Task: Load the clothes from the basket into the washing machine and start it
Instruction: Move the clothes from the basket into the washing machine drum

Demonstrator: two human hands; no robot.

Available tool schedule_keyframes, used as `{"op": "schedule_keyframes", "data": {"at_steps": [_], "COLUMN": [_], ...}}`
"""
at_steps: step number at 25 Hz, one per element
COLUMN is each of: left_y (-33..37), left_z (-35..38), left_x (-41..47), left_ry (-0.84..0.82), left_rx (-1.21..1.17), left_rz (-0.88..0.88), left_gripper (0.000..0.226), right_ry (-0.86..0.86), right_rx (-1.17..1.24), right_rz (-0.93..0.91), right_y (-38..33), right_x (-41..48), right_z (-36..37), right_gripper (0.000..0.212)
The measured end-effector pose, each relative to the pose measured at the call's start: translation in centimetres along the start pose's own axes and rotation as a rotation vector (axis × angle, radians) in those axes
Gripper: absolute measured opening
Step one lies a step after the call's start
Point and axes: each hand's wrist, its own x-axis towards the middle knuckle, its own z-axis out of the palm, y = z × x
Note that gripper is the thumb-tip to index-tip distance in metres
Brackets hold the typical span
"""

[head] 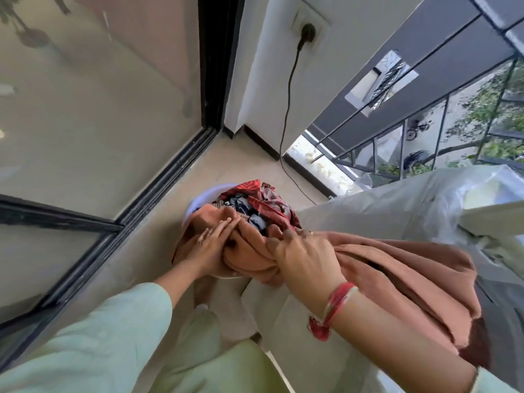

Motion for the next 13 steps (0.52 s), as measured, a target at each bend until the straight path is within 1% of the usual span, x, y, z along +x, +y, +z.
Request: {"op": "schedule_keyframes", "data": {"at_steps": [2,3,4,5,6,7,9,10,12,13], "left_y": [3.8,6.2,9.0,11.7,14.5,17.1,22.2,24.8,30.1,32.7], "left_z": [-1.3,-1.8,-2.2,-2.5,-2.8,-3.0,-3.4,-3.9,-5.1,-5.5], "left_x": [-0.5,-0.7,-0.9,-1.2,-1.5,-1.7,-2.2,-2.7,-3.7,-4.6], "left_ry": [0.193,0.293,0.365,0.407,0.418,0.426,0.488,0.529,0.599,0.604], "left_rx": [-0.097,-0.12,-0.114,-0.122,-0.161,-0.201,-0.207,-0.178,-0.135,-0.117], "left_rz": [0.126,0.172,0.197,0.218,0.253,0.312,0.442,0.476,0.485,0.526], "left_gripper": [0.109,0.104,0.105,0.107,0.105,0.093,0.054,0.044,0.045,0.047], "right_ry": [0.219,0.3,0.38,0.46,0.517,0.566,0.671,0.711,0.794,0.843], "right_rx": [0.003,-0.033,-0.07,-0.084,-0.066,-0.027,0.075,0.118,0.179,0.202], "right_rz": [-0.031,-0.047,-0.038,-0.031,-0.004,0.051,0.216,0.3,0.456,0.53], "right_y": [2.0,3.3,4.7,6.3,8.0,9.6,12.4,13.7,16.0,16.8], "right_x": [-2.9,-4.6,-6.8,-9.0,-11.3,-14.0,-20.4,-23.6,-30.0,-33.0], "right_z": [-4.1,-5.7,-7.2,-8.1,-8.7,-9.1,-8.9,-8.2,-6.4,-5.2], "right_gripper": [0.035,0.042,0.051,0.058,0.061,0.062,0.059,0.058,0.059,0.06]}}
